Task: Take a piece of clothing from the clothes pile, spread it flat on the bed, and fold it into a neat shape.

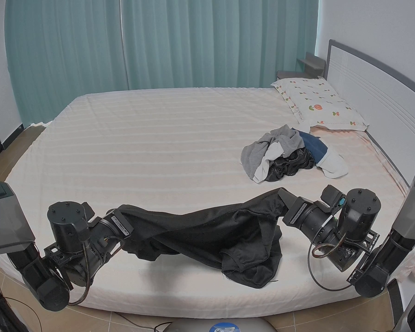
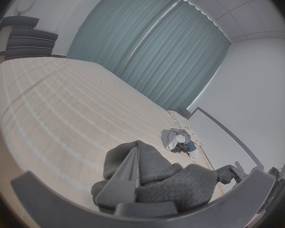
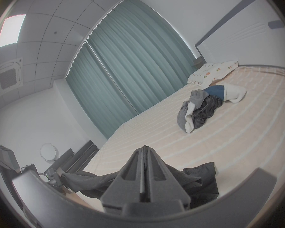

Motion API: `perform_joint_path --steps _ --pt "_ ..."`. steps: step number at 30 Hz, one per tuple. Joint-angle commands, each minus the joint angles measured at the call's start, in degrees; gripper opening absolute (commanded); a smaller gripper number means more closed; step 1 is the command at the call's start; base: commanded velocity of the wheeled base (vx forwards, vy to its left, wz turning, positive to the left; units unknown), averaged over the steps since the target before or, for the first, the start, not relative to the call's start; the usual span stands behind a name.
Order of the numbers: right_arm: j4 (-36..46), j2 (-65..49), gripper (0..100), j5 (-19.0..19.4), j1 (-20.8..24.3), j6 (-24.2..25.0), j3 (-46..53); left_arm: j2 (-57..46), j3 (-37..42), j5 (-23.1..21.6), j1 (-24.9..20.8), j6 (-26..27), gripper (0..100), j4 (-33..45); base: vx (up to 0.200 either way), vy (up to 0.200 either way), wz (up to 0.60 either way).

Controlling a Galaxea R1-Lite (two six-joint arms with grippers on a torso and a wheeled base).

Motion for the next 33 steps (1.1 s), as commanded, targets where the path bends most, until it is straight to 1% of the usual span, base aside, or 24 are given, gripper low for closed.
perform_joint_path --steps 1,7,16,21,30,33 --pt "-0.4 -0.1 0 0.2 -0.1 0.7 -0.2 0.4 -0.1 0.0 0.5 -0.2 0 -0.1 0.000 0.200 0.00" --pt "-0.4 -0.8 0 0.2 -0.3 0.5 -0.4 1.1 -0.1 -0.1 0.5 -0.2 0 -0.1 0.000 0.200 0.00" --pt "-0.4 -6.0 0 0.3 -0.3 0.5 -0.2 1.7 0.1 0.2 0.9 -1.3 0 -0.1 0.000 0.200 0.00" --pt "-0.4 -5.9 0 0.4 -0.3 0.8 0.2 1.5 0.2 0.1 1.0 -1.3 0 -0.1 0.000 0.200 0.00" --pt "-0.4 -6.3 0 0.7 -1.3 0.6 0.5 2.2 0.4 -0.3 0.6 -1.5 0 0.0 0.000 0.000 0.00" --pt "-0.4 -6.2 0 0.8 -1.7 0.6 0.8 2.3 0.5 -0.4 0.4 -1.6 0 0.1 -0.200 0.000 0.00"
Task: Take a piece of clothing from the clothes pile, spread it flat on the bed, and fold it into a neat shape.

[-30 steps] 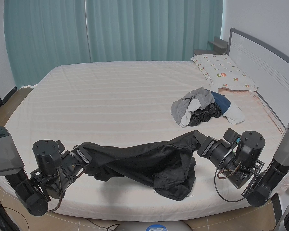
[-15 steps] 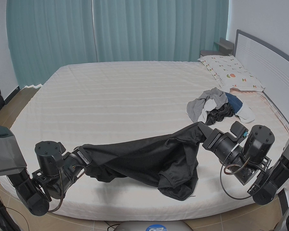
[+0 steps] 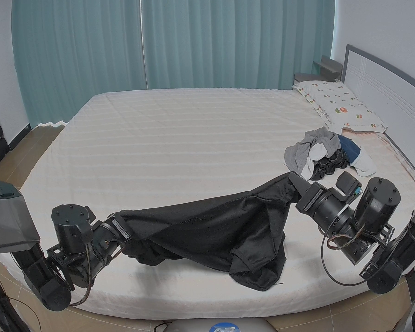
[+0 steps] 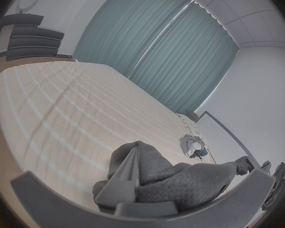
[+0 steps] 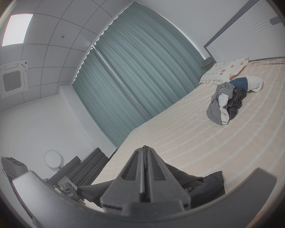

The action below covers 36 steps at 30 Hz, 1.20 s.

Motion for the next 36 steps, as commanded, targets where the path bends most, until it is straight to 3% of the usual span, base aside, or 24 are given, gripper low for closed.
perform_joint_path --steps 1,15,23,29,36 --pt "-0.4 -0.2 0 0.7 -0.3 0.1 1.0 0.5 0.5 0.0 -0.3 0.0 0 0.0 -0.200 0.000 0.00" --pt "-0.4 -12.6 0 6.4 0.3 -0.7 6.2 -4.3 1.9 0.2 -5.1 0.7 0 0.1 -0.200 0.000 0.00" --pt "2.3 -24.0 0 6.6 0.6 -6.1 4.2 -10.1 1.1 0.2 -5.1 2.1 0 0.3 -0.075 0.000 0.00" --pt "14.6 -35.1 0 6.9 0.5 -7.0 -0.1 -12.6 0.4 0.2 -5.1 2.1 0 2.4 0.000 0.000 0.00" --pt "29.9 -44.1 0 7.1 -0.2 -6.8 -9.3 -14.7 -4.0 0.2 -4.2 1.6 0 11.1 0.000 0.000 0.00"
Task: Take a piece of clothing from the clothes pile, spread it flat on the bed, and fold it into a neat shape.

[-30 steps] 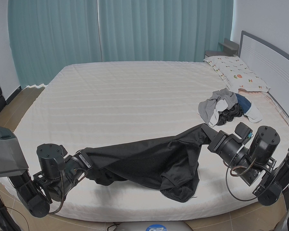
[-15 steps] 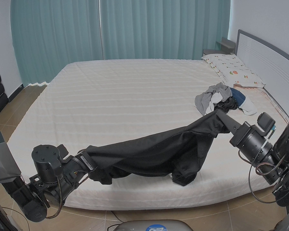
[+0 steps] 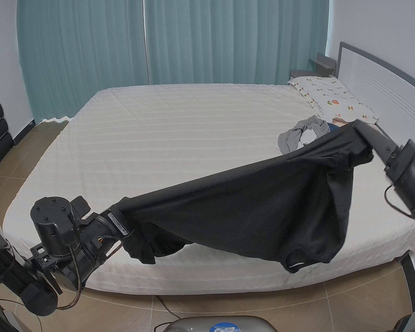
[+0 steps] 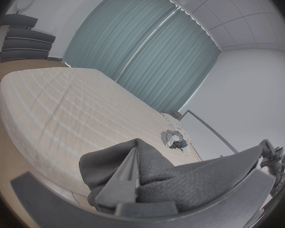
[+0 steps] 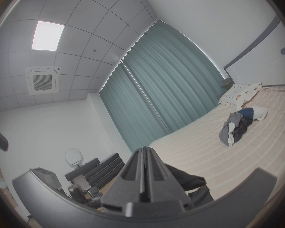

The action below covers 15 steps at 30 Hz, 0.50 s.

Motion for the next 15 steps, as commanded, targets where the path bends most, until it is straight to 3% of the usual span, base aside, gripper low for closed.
perform_joint_path --steps 1,6,7,9,12,13,15 --pt "9.5 -9.7 0 0.2 -1.0 0.2 -9.4 -4.4 -4.0 0.0 0.5 -0.5 0 6.7 0.000 0.000 0.00" --pt "20.3 -7.4 0 4.6 -5.9 1.0 -15.1 -6.7 -8.4 0.0 -0.1 -3.2 0 17.2 0.000 0.000 0.00" --pt "20.3 -7.4 0 4.6 -5.9 1.0 -15.1 -6.7 -8.4 0.0 -0.1 -3.2 0 17.2 0.000 0.000 0.00" --pt "20.7 -4.5 0 7.0 -9.5 3.8 -20.6 -7.8 -12.7 0.0 0.1 -8.0 0 24.0 0.000 0.000 0.00" --pt "21.7 -3.7 0 7.2 -10.4 5.3 -24.5 -9.7 -15.0 -0.7 0.3 -10.0 0 29.2 0.000 0.000 0.00" --pt "22.2 -2.2 0 7.4 -10.5 5.7 -27.1 -12.0 -17.6 -2.5 0.4 -10.7 0 35.4 0.000 0.000 0.00" --pt "22.5 -0.6 0 7.3 -10.5 5.7 -28.1 -13.4 -19.8 -4.2 0.5 -11.1 0 39.5 0.000 0.000 0.00"
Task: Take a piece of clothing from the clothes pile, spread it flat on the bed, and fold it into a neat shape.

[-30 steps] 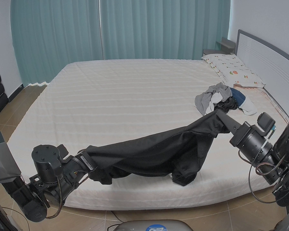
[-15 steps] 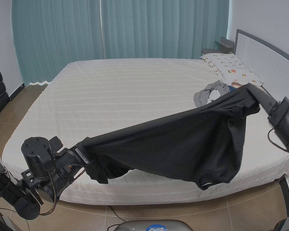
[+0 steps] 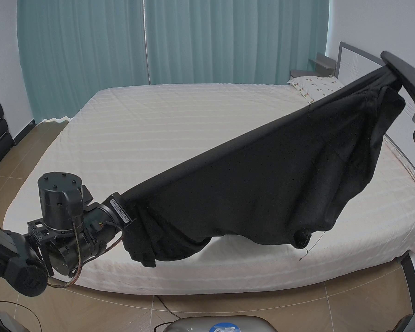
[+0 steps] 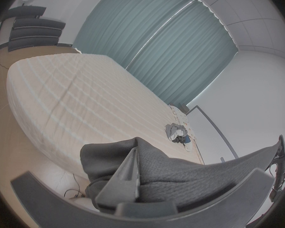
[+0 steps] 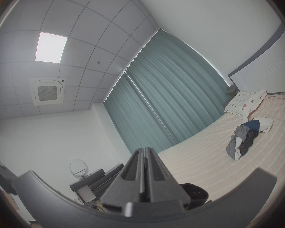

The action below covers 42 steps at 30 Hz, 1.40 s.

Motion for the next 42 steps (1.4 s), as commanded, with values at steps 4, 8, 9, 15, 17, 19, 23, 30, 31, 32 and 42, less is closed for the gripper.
perform_joint_path --steps 4,8,9,15,17,19,23,30,31,32,42 --pt "1.5 7.7 0 1.1 -3.7 1.9 -8.9 -6.2 -11.5 -6.0 1.5 -4.7 0 14.5 0.000 0.000 0.00" --pt "1.5 11.8 0 1.1 -5.6 1.9 -11.8 -4.4 -13.8 -10.6 5.0 -4.9 0 15.1 0.100 0.000 0.00" --pt "1.5 12.8 0 1.0 -5.7 1.9 -12.8 -3.9 -14.4 -11.4 5.8 -4.9 0 15.2 0.200 0.000 0.00" --pt "0.7 23.9 0 -0.3 -6.9 1.3 -19.6 4.3 -19.8 -13.0 9.0 -5.6 0 15.4 0.200 0.000 0.00" --pt "0.5 27.1 0 -1.1 -7.3 1.2 -21.3 7.7 -21.0 -13.0 9.0 -5.6 0 15.4 0.200 0.000 0.00" --pt "-0.5 30.6 0 -2.0 -7.7 1.2 -23.2 11.2 -21.8 -13.0 9.0 -5.6 0 15.3 0.200 0.000 0.00" --pt "-3.7 37.6 0 -3.6 -8.9 1.2 -26.3 16.6 -25.0 -12.9 9.1 -5.5 0 15.4 0.200 0.000 0.00" --pt "-11.1 50.8 0 -5.4 -8.1 -0.9 -27.3 24.0 -29.7 -13.2 9.0 -5.5 0 15.4 0.200 0.000 0.00" --pt "-12.4 52.6 0 -5.8 -8.0 -1.5 -27.3 25.1 -30.2 -13.1 9.0 -5.5 0 15.4 0.200 0.000 0.00" --pt "-13.3 54.4 0 -6.5 -7.8 -1.9 -27.4 26.2 -30.7 -13.2 9.1 -5.5 0 15.4 0.200 0.000 0.00" --pt "-18.1 70.0 0 -10.8 -6.9 -3.6 -30.2 38.0 -36.8 -12.8 9.4 -5.3 0 15.4 0.020 0.000 0.00"
